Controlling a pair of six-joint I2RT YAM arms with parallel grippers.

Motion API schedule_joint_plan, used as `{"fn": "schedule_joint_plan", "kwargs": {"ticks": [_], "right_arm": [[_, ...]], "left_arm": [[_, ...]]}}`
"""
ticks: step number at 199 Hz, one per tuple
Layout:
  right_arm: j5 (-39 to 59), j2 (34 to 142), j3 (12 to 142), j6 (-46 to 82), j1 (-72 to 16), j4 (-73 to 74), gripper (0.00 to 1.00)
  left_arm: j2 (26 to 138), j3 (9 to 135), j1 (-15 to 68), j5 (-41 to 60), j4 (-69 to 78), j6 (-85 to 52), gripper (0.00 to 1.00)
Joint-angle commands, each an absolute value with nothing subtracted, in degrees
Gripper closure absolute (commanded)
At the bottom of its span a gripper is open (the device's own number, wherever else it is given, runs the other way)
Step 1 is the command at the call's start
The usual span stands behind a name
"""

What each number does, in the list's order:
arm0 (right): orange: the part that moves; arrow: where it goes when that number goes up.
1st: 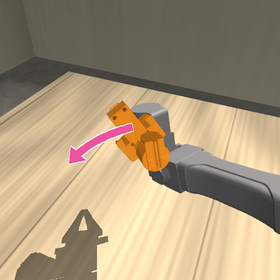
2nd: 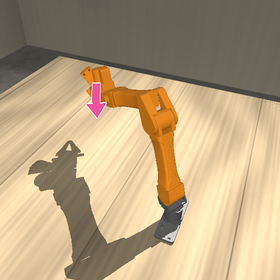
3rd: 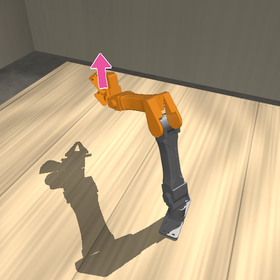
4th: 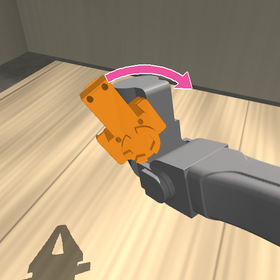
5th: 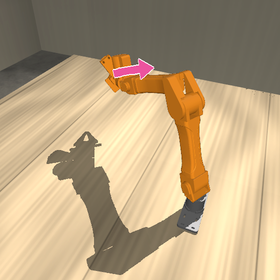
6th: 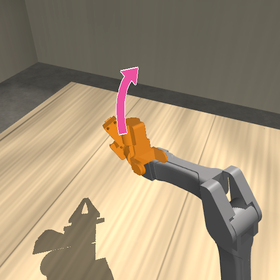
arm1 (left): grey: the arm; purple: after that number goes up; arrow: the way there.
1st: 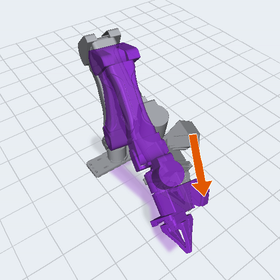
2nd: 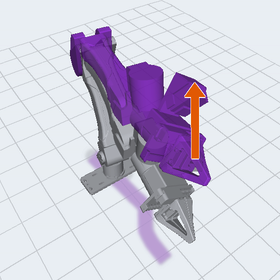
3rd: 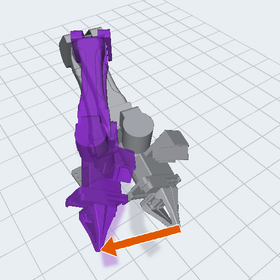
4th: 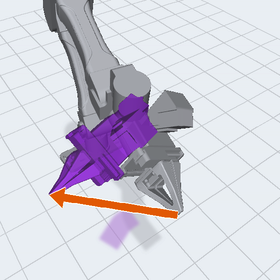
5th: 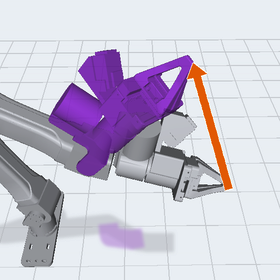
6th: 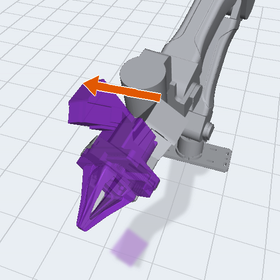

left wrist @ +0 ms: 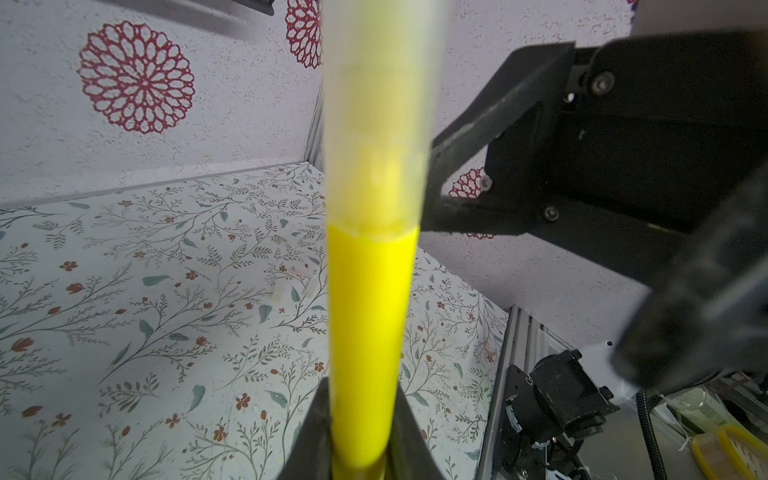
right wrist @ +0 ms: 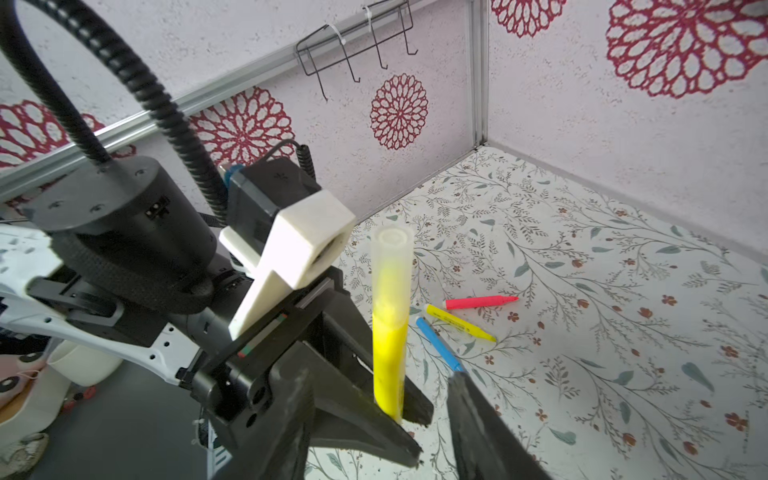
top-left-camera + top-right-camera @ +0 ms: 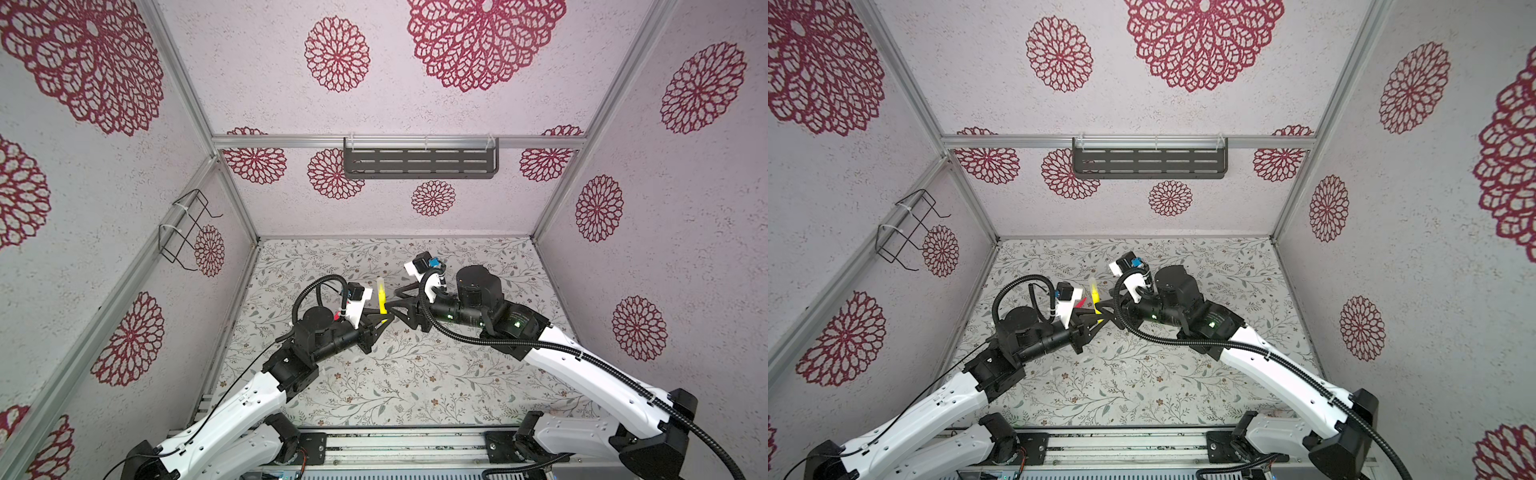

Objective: Insert the pens into the pen caps
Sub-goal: 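Open the left gripper and pull it back while the right gripper holds the highlighter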

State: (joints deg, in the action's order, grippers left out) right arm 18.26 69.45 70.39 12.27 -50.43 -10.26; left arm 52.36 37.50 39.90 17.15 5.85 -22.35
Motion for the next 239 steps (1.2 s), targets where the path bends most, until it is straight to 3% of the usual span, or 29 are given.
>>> {"fn": "schedule_joint_plan", "kwargs": {"ticks": [1, 74, 95, 136, 150, 170, 182, 201, 239], "right_arm": [[20.8, 70.0, 72.3, 13.6, -50.0, -6.7, 0.47], [23.0, 73.9, 72.7, 15.2, -49.7, -3.7, 0.58], [23.3, 74.3, 72.9, 15.4, -49.5, -3.3, 0.67], [23.3, 74.1, 72.3, 15.7, -49.4, -2.7, 0.96], [22.9, 73.8, 72.0, 15.8, -49.3, -2.6, 0.98], [22.0, 73.4, 71.5, 15.8, -49.2, -2.7, 0.98], [21.2, 72.9, 71.4, 15.6, -48.9, -3.2, 0.98], [17.5, 72.0, 71.9, 14.9, -47.9, -6.2, 1.00], [11.0, 70.0, 73.6, 15.1, -41.4, -15.0, 1.00]], "left_arm": [[51.7, 36.6, 40.5, 16.5, 8.1, -22.4, 1.00], [52.3, 36.5, 41.1, 16.5, 8.6, -22.2, 1.00], [52.3, 36.4, 41.2, 16.5, 8.6, -22.2, 1.00], [52.5, 36.2, 41.3, 16.6, 8.8, -22.0, 1.00], [52.6, 36.2, 41.3, 16.2, 8.9, -22.1, 1.00], [52.3, 36.2, 41.3, 15.6, 8.8, -22.2, 0.61], [51.9, 36.0, 41.3, 14.3, 8.7, -22.3, 0.46], [50.4, 35.2, 41.3, 12.3, 8.6, -22.2, 0.39], [47.1, 34.1, 41.4, 7.9, 5.6, -21.0, 0.36]]}}
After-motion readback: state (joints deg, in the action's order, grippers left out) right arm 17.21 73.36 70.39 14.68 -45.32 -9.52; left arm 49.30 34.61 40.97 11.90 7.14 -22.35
